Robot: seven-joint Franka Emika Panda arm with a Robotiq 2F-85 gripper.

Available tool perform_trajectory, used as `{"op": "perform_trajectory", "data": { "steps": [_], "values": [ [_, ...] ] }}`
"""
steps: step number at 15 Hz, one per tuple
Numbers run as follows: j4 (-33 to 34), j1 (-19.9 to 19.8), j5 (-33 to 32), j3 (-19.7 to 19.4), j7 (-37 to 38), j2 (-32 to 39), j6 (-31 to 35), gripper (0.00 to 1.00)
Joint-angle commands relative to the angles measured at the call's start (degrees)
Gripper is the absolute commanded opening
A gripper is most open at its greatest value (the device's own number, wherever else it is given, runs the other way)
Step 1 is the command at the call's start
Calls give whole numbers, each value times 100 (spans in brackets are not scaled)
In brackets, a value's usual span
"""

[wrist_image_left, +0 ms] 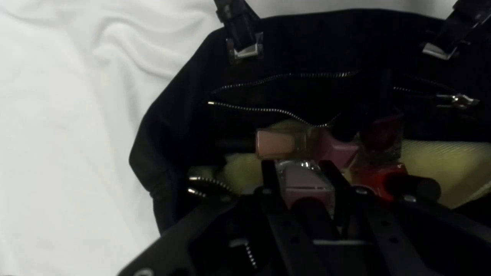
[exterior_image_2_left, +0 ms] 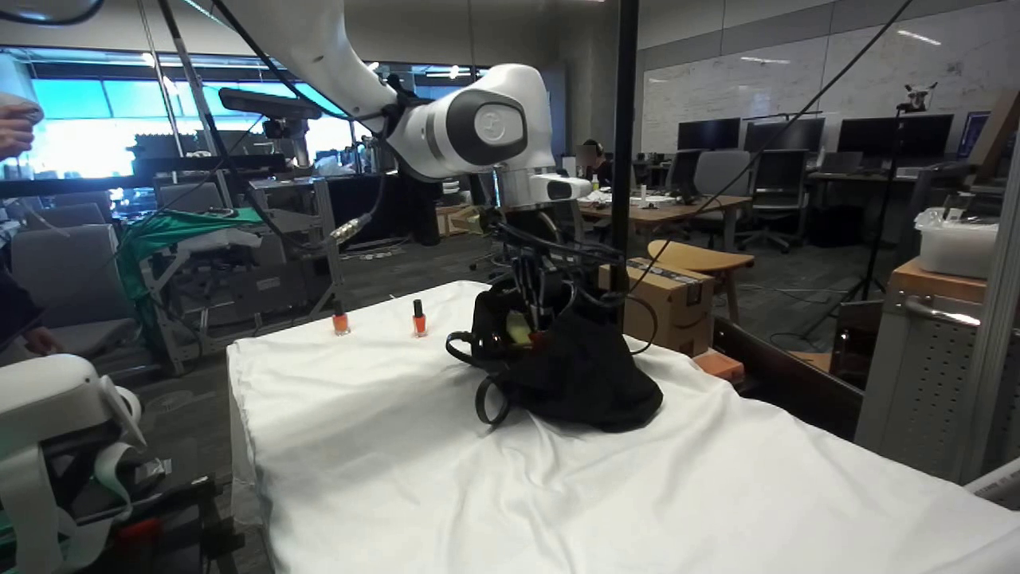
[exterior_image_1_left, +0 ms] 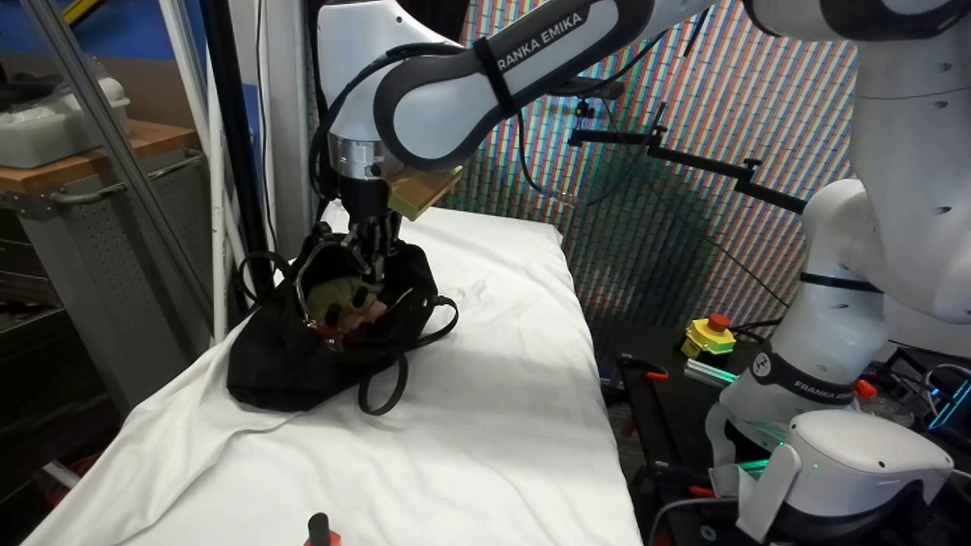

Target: Pick up the nail polish and put them in the bag

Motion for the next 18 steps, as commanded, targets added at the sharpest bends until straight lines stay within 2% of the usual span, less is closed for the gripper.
{"op": "perform_trajectory", "data": {
  "steps": [1, 2, 7, 13, 18],
  "values": [
    [762, -21, -18, -88, -38, 480, -287, 45],
    [843, -34, 4, -94, -54, 547, -309, 66],
    [992, -6, 16, -78, -52, 592, -523, 98],
    [542, 83, 71, 34, -31, 248, -853, 100],
    [-206, 215, 124, 134, 123, -280, -826, 100]
  ]
}}
